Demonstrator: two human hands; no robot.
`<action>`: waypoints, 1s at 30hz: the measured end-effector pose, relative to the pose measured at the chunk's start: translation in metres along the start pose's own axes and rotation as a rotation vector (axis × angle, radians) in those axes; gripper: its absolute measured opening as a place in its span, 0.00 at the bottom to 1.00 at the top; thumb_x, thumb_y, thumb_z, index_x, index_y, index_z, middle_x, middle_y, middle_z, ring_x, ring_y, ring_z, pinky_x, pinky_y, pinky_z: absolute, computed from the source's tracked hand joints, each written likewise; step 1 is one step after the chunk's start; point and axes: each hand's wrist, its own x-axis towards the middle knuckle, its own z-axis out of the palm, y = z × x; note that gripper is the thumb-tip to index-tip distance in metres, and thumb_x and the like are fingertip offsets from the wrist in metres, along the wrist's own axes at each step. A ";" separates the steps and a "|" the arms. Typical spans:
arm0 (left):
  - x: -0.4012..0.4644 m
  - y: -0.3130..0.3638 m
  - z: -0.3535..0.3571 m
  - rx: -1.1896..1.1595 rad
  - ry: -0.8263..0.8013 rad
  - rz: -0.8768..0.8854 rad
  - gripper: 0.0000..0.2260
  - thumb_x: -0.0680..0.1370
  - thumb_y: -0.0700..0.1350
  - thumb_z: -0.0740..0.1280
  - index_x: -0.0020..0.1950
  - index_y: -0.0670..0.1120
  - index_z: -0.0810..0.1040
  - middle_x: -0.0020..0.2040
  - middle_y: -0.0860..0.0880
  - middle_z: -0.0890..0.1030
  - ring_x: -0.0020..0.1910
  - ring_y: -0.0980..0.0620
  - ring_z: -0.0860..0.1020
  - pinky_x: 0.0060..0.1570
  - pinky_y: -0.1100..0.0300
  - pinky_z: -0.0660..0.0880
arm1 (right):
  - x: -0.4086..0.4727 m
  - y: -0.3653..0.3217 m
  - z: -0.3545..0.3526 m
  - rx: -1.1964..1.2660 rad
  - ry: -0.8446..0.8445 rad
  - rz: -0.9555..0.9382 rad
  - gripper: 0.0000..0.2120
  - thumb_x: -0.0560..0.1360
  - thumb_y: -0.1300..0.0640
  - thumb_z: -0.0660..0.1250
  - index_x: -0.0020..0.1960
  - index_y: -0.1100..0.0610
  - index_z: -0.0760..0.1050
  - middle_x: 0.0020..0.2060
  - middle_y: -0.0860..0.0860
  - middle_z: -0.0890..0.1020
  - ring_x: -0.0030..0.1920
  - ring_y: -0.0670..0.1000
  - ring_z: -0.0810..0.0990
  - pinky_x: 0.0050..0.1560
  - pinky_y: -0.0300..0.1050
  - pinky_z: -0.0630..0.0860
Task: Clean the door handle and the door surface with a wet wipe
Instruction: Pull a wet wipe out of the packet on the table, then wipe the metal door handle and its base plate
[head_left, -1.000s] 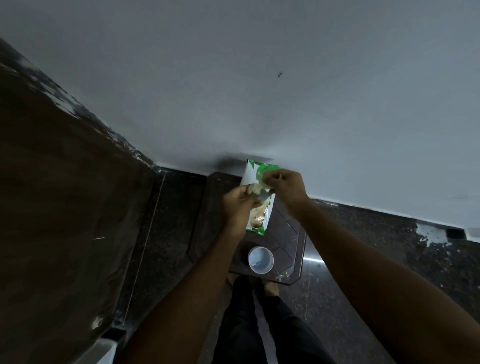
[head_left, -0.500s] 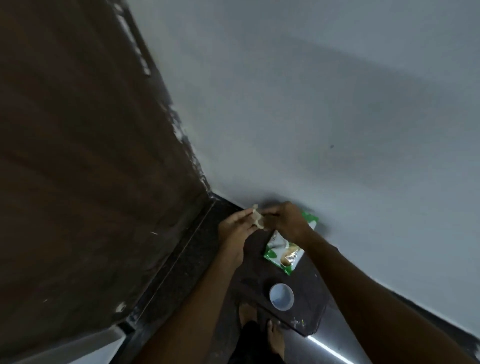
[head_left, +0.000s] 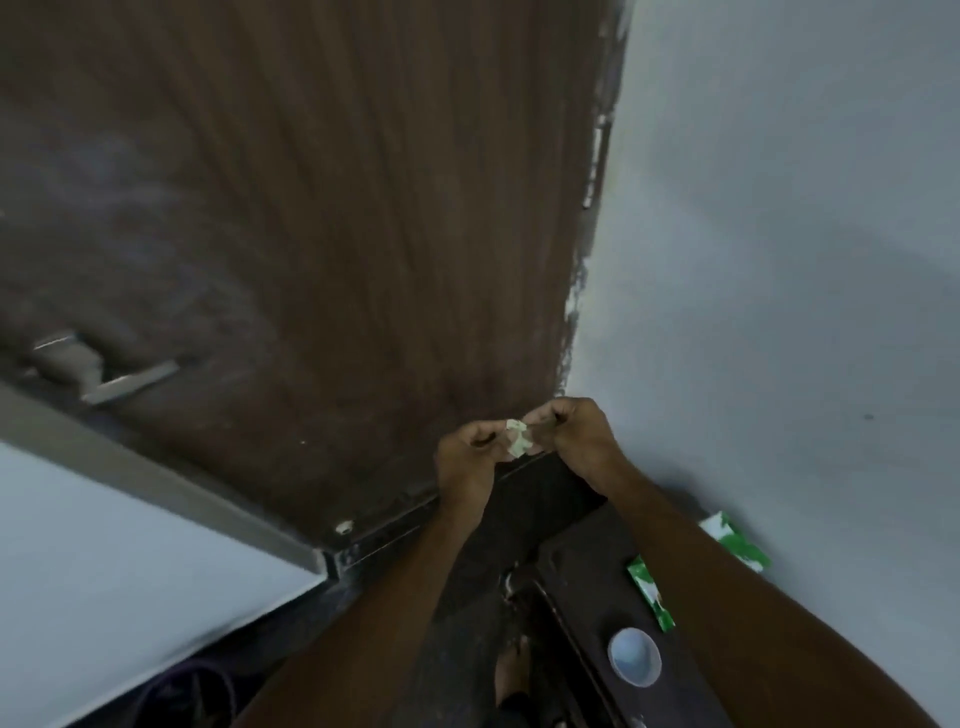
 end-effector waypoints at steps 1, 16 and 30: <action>-0.002 0.006 -0.010 0.003 0.049 0.005 0.08 0.74 0.40 0.76 0.51 0.38 0.85 0.43 0.42 0.87 0.39 0.51 0.85 0.39 0.60 0.81 | 0.002 -0.009 0.009 -0.058 -0.017 -0.024 0.05 0.73 0.70 0.73 0.48 0.67 0.83 0.44 0.66 0.85 0.33 0.49 0.82 0.36 0.39 0.82; -0.047 0.071 -0.221 -0.261 0.458 0.197 0.03 0.77 0.41 0.72 0.48 0.44 0.86 0.43 0.43 0.87 0.43 0.48 0.86 0.44 0.58 0.81 | -0.006 -0.149 0.212 -0.270 -0.590 -0.431 0.13 0.74 0.65 0.73 0.58 0.65 0.82 0.49 0.59 0.86 0.49 0.51 0.85 0.45 0.34 0.78; -0.014 0.096 -0.355 -0.156 0.597 0.260 0.06 0.76 0.55 0.72 0.51 0.58 0.86 0.44 0.55 0.88 0.46 0.57 0.86 0.45 0.64 0.81 | 0.012 -0.203 0.373 -0.256 -0.401 -0.471 0.10 0.74 0.66 0.72 0.54 0.58 0.85 0.41 0.50 0.86 0.27 0.42 0.79 0.30 0.32 0.75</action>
